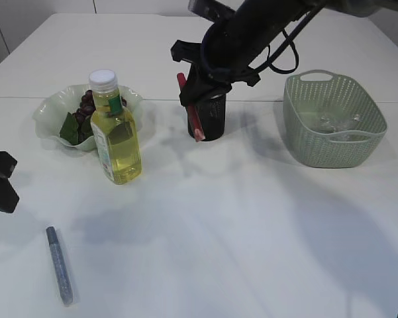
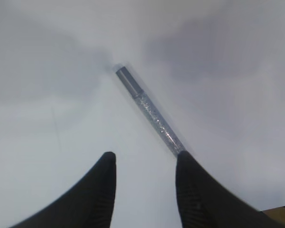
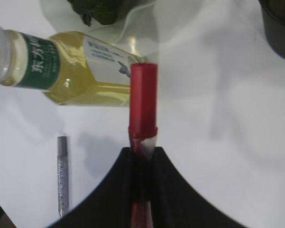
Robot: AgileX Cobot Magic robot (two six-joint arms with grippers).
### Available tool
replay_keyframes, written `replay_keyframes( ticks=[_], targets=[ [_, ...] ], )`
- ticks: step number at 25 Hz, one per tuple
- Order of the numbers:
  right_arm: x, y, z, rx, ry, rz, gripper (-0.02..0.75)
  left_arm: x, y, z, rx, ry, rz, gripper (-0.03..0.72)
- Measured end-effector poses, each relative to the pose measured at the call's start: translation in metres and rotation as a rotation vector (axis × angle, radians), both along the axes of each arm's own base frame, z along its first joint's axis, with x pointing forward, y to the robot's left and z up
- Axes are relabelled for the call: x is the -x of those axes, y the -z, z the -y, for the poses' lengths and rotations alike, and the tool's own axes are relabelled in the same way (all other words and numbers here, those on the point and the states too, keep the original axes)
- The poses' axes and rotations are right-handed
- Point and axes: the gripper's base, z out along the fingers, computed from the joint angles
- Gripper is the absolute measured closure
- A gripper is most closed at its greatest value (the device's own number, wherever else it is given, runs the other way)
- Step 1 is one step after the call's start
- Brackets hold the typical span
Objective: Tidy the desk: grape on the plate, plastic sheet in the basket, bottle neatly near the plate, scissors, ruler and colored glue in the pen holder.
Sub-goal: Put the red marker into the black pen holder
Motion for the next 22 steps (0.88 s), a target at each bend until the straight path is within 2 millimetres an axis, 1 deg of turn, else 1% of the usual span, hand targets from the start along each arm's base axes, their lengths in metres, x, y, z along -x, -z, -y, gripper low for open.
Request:
replay_keyframes(
  ticks=[3, 9, 12, 16, 18, 20, 22],
  targets=[
    [-0.005, -0.006, 0.007, -0.078, -0.070, 0.064, 0.651, 0.001, 0.000, 0.000, -0.001, 0.003, -0.014, 0.379],
    [-0.025, -0.021, 0.029, -0.236, -0.099, 0.264, 0.651, 0.005, 0.001, 0.001, 0.011, 0.004, -0.053, 0.379],
    [-0.033, -0.027, 0.036, -0.266, -0.102, 0.393, 0.651, 0.005, 0.001, 0.002, 0.022, 0.001, -0.063, 0.379],
    [-0.041, -0.033, 0.039, -0.249, -0.132, 0.569, 0.651, 0.006, 0.001, 0.003, 0.033, -0.003, -0.065, 0.379],
    [-0.044, -0.032, 0.038, -0.243, -0.151, 0.632, 0.651, 0.006, 0.001, 0.003, 0.034, -0.004, -0.065, 0.379],
    [-0.049, -0.027, 0.038, -0.226, -0.163, 0.690, 0.651, 0.006, 0.001, 0.003, 0.036, -0.005, -0.065, 0.379],
    [-0.056, -0.017, 0.038, -0.206, -0.158, 0.729, 0.651, 0.006, 0.000, 0.003, 0.041, -0.007, -0.066, 0.379]
  ],
)
